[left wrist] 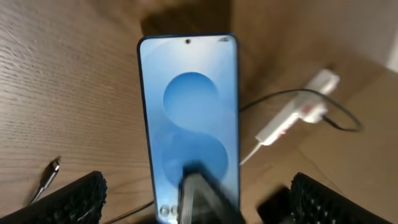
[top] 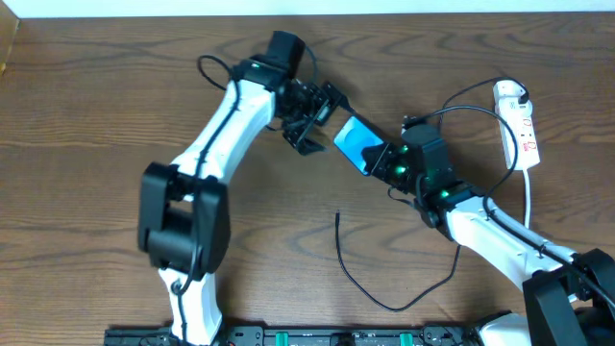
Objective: Plug charger to phone and switch on socket
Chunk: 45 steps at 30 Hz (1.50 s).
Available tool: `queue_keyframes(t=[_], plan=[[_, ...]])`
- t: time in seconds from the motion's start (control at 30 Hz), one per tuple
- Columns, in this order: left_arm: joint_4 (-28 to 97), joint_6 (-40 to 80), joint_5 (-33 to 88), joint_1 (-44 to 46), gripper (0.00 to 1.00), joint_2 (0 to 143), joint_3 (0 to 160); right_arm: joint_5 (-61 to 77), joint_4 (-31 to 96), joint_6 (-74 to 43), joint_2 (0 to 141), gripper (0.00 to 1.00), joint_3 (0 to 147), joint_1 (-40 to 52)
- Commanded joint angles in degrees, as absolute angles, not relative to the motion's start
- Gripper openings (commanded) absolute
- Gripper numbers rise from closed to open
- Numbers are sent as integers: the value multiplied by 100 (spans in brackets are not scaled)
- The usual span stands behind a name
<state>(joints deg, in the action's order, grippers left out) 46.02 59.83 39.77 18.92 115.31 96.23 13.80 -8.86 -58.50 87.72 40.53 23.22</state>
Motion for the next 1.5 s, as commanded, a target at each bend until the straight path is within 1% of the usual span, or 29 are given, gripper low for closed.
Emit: queue_keyframes(t=[0.0,0.1,0.17,0.3,0.47,0.63,0.73,0.93,1.2,1.37,1.4,1.43,1.47], plan=[[4615,5743,3555,1804,93,10912,9647,2021,-1013,-7067,8739,1,4125,2062],[4613,5743,3310,1789,93,10626,9647,2532,-1068,-8103,8739,1,4125,1846],[4613,5743,3218,1780,93,10468,9647,2934,-1278,-8578,8739,1,4125,1732],[4593,5747,3181,1778,93,10320,9647,3564,-2012,-9277,8739,1,4125,1653],[4593,5774,3186,1780,93,10318,9647,4025,-3050,-9988,8739,1,4125,1660],[4582,6615,3183,1780,93,10318,9647,4095,-3568,-10525,8739,1,4125,1660],[4497,7153,3183,1780,93,10318,9647,4066,-3671,-10978,8739,1,4125,1660],[4353,7813,3181,1780,93,10318,9647,4071,-3728,-11723,8739,1,4125,1660],[4357,8597,3094,1780,93,10318,9647,3894,-4584,-11754,8737,1,4125,1660],[4353,8757,3033,1780,92,10318,9647,3896,-4630,-11754,8737,1,4125,1667],[4353,8757,2982,1780,91,10318,9647,3896,-4633,-11754,8737,1,4125,1682],[4355,8755,2910,1780,88,10318,9647,3894,-4650,-11754,8737,1,4125,1706],[4355,8755,2829,1782,87,10318,9647,3892,-4657,-11754,8739,1,4125,1732]])
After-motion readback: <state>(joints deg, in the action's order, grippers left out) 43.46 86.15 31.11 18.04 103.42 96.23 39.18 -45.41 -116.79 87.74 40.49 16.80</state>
